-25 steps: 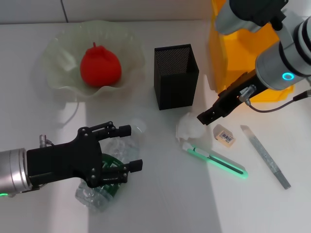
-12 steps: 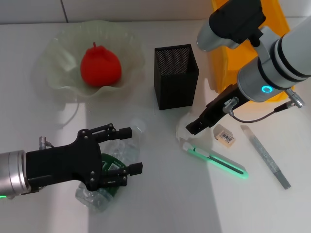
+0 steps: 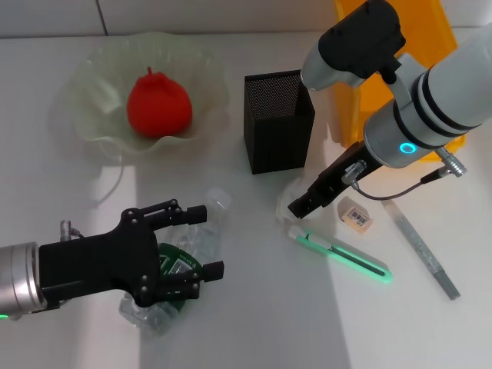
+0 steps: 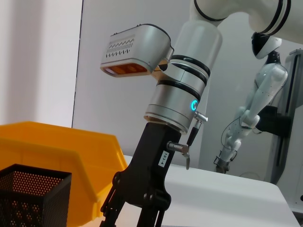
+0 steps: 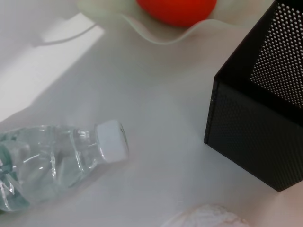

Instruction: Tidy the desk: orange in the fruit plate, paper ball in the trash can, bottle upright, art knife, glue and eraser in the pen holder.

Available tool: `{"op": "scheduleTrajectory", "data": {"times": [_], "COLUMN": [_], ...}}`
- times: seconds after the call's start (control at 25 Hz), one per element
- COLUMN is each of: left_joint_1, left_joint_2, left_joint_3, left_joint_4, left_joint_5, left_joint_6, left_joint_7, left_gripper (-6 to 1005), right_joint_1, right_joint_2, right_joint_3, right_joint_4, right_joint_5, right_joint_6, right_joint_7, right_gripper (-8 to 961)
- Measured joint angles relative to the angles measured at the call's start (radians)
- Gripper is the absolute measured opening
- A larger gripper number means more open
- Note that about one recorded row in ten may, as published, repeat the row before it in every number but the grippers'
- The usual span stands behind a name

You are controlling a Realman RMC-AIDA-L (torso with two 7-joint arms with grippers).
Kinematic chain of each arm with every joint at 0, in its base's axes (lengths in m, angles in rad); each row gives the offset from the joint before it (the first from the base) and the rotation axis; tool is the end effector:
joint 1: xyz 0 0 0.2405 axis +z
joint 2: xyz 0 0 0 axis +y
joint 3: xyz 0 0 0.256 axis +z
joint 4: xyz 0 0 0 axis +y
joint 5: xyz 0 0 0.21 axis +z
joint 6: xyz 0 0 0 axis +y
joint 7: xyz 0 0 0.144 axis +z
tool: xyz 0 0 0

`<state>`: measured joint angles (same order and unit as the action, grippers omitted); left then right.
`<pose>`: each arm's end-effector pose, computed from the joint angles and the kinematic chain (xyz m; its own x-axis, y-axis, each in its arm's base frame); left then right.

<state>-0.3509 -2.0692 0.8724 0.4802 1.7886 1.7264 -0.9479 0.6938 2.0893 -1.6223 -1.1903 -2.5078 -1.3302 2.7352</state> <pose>-0.2832 0.2473 -0.0281 0.7690 0.1488 0.6217 0.2613 -0.9608 -0.0932 0.1509 0.3602 -0.0633 0.7445 -0.6421 0.1830 -0.5419 -0.7412 -0.3962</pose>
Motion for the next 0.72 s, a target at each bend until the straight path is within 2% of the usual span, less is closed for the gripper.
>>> {"op": "scheduleTrajectory", "data": {"times": [0.16, 0.28, 0.48, 0.72], "left_joint_1": [0.005, 0.007, 0.007, 0.007], "left_joint_2": [0.0, 0.0, 0.0, 0.0], "left_joint_3": [0.0, 0.0, 0.001, 0.0], "left_joint_4": [0.0, 0.0, 0.0, 0.0], "left_joint_5": [0.0, 0.0, 0.0, 0.0], "left_joint_6": [0.001, 0.001, 0.001, 0.001], "left_joint_7": [0.0, 0.0, 0.0, 0.0], "left_gripper": [799, 799, 799, 799], "right_joint_1": [0.008, 0.014, 0.012, -0.032], "right_joint_2": [-0.001, -0.002, -0.002, -0.007], "right_joint_3": [0.004, 0.006, 0.006, 0.017], "right_joint_4": [0.022, 0.042, 0.043, -0.068], "right_joint_5": [0.0, 0.0, 0.007, 0.036], "right_joint_6": [0.007, 0.017, 0.026, -0.02], "right_joint_7": [0.001, 0.0, -0.001, -0.002], "right_gripper": [820, 660, 570, 463]}}
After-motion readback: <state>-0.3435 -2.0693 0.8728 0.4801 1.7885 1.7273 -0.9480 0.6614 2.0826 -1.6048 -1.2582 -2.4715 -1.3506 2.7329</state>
